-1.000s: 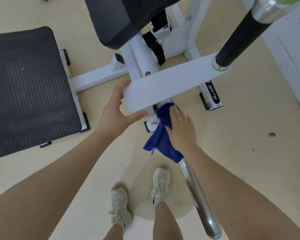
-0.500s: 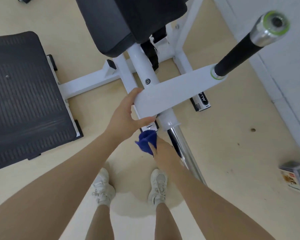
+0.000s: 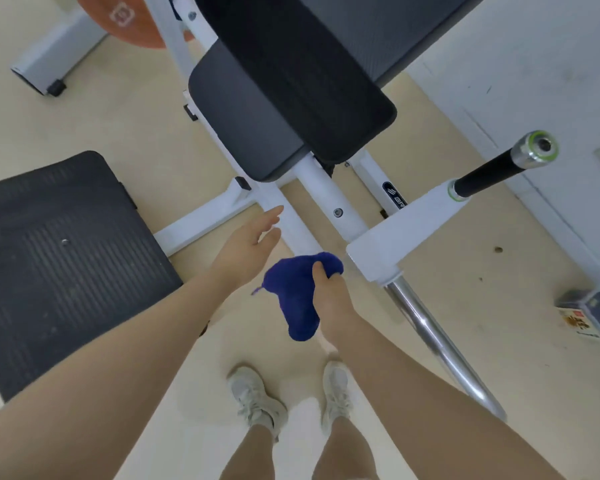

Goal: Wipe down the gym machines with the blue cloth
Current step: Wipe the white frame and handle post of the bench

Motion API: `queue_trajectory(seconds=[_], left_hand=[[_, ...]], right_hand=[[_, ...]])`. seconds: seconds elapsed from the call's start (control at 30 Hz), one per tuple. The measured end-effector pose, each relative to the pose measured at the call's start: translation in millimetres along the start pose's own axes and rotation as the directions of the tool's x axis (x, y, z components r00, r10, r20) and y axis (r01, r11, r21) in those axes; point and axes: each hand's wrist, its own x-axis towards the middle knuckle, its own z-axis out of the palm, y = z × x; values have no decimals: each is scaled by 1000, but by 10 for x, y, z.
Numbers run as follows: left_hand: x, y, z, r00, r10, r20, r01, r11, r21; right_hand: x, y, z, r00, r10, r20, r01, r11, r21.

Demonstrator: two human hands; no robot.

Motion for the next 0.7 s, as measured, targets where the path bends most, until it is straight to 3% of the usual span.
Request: queue_trajectory(seconds=[0.23,0.37,0.5,0.57,0.63,0.7], left_hand=[[536,95,-240,999,33,37,-41,967,253],[967,39,-225,989,42,141,-100,897,431],[1421,-48,-256,971,28,238,-153,837,525],[1637,-133,-233,971,29,239,-155,835,528],[1800,-242,-205,973,95,209,-201,793,575],[1923,-388,-201,942,290,171,-330,694,639]], right_hand=[[315,-624,199,953,-43,-299,114,968,224],[739,-849,224,835,91,-543,235,833,501],[1247,-853,210,694,-41,-719,280,935,217],[1486,-735,247,661,-187,-727,196,978,-74],[1727,-630,323,680,-297,-670,61,934,-352],[1951,-603,386,727,-260,-635,-68,893,-444]])
